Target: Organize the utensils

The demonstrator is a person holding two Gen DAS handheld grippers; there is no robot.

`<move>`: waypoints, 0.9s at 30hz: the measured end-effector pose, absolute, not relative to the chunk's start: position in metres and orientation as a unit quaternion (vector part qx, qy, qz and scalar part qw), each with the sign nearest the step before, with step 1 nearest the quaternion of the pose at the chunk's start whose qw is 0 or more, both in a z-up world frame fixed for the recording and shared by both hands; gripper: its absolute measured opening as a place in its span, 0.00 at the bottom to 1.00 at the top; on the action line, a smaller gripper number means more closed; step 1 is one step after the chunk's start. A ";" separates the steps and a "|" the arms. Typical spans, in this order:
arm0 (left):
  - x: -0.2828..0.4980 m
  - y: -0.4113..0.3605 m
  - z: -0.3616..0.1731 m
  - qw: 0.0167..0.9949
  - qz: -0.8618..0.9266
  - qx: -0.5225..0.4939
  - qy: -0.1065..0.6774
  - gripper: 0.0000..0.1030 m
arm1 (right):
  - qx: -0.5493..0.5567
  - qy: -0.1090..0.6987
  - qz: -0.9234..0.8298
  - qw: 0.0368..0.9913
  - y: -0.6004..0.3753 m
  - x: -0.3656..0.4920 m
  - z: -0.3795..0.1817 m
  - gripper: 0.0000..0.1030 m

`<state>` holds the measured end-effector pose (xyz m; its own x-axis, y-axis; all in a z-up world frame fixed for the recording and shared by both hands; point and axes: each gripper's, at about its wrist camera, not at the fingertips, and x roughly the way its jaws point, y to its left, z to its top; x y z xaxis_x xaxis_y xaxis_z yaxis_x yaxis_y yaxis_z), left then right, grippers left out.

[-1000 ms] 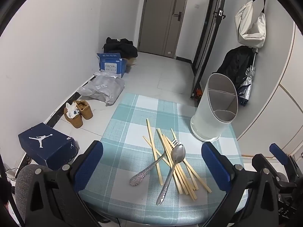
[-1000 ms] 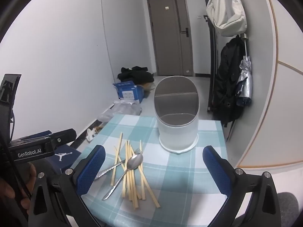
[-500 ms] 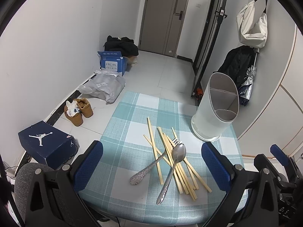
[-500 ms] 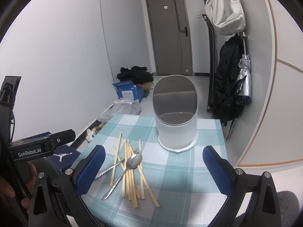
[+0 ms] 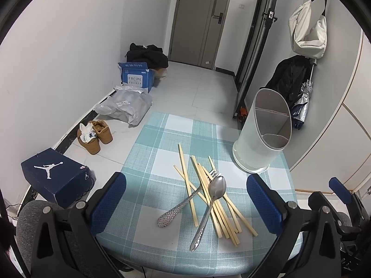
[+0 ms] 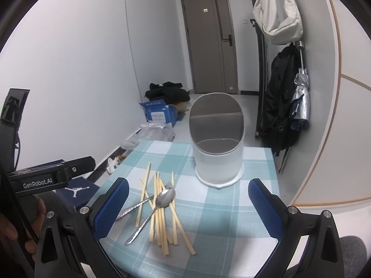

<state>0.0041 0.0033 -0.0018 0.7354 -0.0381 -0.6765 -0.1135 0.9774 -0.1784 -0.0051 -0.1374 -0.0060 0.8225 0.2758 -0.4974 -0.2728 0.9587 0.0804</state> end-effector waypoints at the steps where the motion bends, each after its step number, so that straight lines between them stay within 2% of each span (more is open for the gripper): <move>1: 0.005 0.004 -0.002 0.925 0.020 -0.106 0.364 0.99 | 0.005 0.264 0.145 0.954 -0.138 -0.005 -0.006 1.00; 17: 0.027 0.020 -0.023 0.916 0.038 -0.124 0.381 0.99 | 0.007 0.302 0.188 0.935 -0.129 0.020 -0.025 0.99; 21: 0.035 0.034 -0.034 0.907 0.046 -0.141 0.394 0.99 | 0.033 0.347 0.213 0.913 -0.121 0.044 -0.043 0.93; 27: 0.044 0.049 -0.046 0.899 0.050 -0.154 0.406 0.99 | 0.047 0.428 0.238 0.870 -0.100 0.091 -0.084 0.75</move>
<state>0.0445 0.0486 -0.0462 0.6649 -0.0350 -0.7462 -0.2153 0.9475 -0.2363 0.0907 -0.1000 -0.0836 0.5192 0.4555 -0.7232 -0.3746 0.8818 0.2865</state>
